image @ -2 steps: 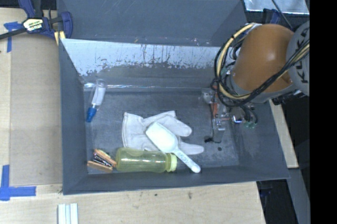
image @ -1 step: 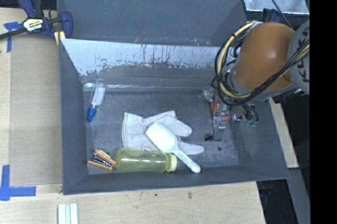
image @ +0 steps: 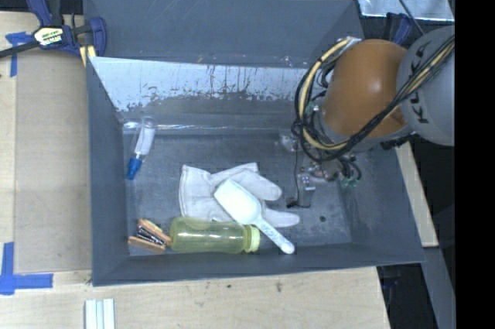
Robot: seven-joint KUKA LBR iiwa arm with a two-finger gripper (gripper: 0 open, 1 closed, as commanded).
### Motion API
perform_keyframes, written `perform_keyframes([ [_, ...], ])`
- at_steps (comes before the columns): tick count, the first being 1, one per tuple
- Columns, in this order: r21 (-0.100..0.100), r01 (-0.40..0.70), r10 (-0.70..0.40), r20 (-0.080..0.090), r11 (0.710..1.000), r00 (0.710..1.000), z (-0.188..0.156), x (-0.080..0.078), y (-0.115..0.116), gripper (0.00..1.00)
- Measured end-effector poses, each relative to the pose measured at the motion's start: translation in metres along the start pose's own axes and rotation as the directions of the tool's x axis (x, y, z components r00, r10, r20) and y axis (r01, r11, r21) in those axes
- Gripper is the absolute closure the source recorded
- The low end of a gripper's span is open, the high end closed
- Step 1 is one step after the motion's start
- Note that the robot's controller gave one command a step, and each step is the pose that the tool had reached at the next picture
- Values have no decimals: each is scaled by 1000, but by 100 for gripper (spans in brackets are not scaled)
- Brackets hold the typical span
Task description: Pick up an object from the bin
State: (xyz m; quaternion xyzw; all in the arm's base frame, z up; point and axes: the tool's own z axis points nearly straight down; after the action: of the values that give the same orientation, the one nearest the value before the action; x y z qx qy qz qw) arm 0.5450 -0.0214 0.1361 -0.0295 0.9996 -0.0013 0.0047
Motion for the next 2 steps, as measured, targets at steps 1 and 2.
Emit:
perform_keyframes([
  [1, -3, -21, 21, -8, 1000, 1000, 37, -9, 35, 0],
  [2, -3, 108, -108, -6, 994, 994, 64, -16, 67, 100],
])
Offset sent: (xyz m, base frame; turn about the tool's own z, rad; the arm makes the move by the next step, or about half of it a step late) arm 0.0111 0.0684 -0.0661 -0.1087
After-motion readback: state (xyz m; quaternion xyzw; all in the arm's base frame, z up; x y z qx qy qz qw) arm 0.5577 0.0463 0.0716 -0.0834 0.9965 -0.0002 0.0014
